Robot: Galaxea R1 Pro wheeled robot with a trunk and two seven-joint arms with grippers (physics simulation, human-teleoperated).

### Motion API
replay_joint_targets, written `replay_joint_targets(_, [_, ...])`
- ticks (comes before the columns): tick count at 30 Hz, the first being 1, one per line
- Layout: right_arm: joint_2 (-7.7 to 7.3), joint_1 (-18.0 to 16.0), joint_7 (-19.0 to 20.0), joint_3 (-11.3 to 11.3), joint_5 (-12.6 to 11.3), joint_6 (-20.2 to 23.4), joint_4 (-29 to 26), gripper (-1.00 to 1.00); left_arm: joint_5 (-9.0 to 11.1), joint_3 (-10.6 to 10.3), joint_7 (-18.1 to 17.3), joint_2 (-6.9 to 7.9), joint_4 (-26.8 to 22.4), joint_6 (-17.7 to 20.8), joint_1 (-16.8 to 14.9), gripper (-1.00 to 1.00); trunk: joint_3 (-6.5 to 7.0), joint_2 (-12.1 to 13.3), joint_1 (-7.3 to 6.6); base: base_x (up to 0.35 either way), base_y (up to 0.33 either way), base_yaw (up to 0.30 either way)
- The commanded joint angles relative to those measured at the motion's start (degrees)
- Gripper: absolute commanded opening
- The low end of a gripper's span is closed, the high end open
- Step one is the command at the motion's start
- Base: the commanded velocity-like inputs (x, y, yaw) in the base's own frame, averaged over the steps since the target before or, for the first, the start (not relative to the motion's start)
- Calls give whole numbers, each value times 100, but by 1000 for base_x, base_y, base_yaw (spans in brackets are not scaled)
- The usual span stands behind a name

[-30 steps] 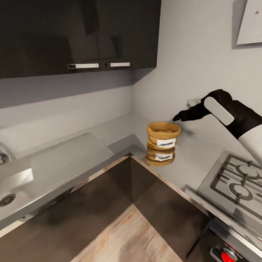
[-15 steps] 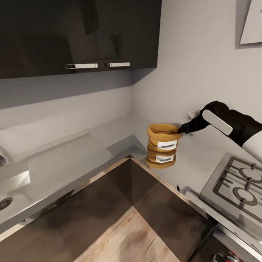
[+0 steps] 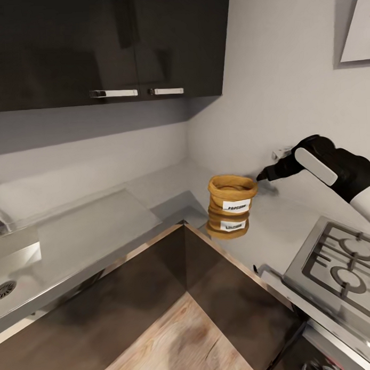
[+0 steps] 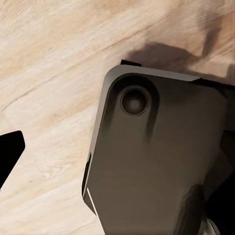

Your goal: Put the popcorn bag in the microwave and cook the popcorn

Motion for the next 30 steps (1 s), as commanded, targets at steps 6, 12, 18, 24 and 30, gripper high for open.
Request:
replay_joint_targets(6, [-7,-89,-31,-92,139,5,-157,100,6,12,0,-1,-2,-13,-1,100,-7,-4,3,108,0,0])
replay_joint_targets(12, [-13,-229,-25,-130,138,5,-170,100,7,12,0,0,-2,-13,-1,100,-7,-4,3,59,0,0])
replay_joint_targets(18, [-8,-232,-10,-130,353,5,-166,100,8,15,0,2,-3,-13,-1,100,-7,-4,3,26,0,0])
replay_joint_targets(24, [-14,-236,171,-117,453,5,-247,100,5,12,0,-1,-3,-13,-1,100,-7,-4,3,0,0,0])
replay_joint_targets(30, [-17,-235,194,-73,455,5,-672,100,4,12,0,-1,-5,-13,-1,100,-7,-4,3,0,0,0])
